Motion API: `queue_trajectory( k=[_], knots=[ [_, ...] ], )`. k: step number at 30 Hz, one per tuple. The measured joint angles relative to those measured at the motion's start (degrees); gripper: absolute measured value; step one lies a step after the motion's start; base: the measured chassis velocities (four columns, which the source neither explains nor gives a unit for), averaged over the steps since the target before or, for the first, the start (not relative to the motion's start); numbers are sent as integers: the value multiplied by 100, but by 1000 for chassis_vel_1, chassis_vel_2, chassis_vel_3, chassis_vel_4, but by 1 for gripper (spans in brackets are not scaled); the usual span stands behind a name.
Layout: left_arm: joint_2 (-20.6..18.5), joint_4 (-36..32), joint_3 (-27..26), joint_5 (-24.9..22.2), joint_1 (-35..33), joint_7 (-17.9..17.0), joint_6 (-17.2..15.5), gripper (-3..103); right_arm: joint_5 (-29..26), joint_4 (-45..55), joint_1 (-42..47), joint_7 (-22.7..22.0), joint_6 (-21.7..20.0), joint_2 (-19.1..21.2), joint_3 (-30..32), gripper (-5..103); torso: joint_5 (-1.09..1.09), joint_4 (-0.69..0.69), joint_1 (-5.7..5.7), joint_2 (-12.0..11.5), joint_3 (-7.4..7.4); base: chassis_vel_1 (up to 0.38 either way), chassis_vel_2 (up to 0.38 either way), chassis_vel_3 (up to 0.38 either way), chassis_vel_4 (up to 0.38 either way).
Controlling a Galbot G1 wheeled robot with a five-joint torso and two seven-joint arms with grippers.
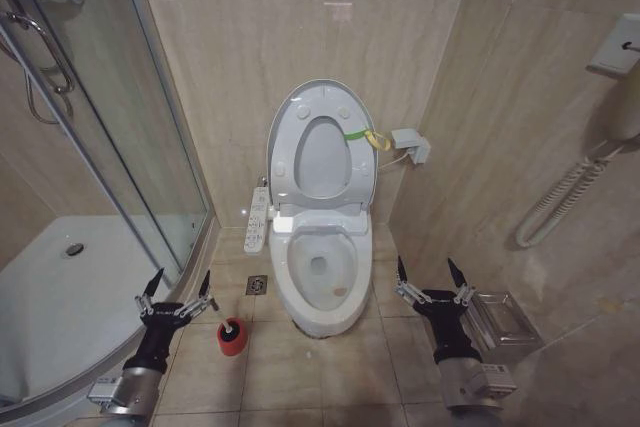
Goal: Open the toilet lid, clean the toilet bowl with a toilet brush, close the toilet lid, and flush.
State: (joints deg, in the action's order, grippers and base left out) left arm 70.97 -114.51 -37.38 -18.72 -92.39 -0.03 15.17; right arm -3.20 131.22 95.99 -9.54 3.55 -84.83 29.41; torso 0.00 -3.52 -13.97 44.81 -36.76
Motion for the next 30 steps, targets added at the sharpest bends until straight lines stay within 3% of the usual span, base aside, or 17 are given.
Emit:
queue_trajectory(
  k=[6,9,17,30],
  knots=[
    [14,749,9,106,16,-48,641,101,0,0,0,0,0,0,0,100,-1,1,0,0,0,0,0,0,0],
    [32,933,45,108,50,-51,780,101,0,0,0,0,0,0,0,100,-1,1,0,0,0,0,0,0,0],
    [82,1444,113,97,183,-74,888,99,0,0,0,0,0,0,0,100,0,1,0,0,0,0,0,0,0],
    [63,3041,186,-241,1015,190,1271,101,0,0,0,0,0,0,0,100,-1,0,0,0,0,0,0,0,0]
  ],
)
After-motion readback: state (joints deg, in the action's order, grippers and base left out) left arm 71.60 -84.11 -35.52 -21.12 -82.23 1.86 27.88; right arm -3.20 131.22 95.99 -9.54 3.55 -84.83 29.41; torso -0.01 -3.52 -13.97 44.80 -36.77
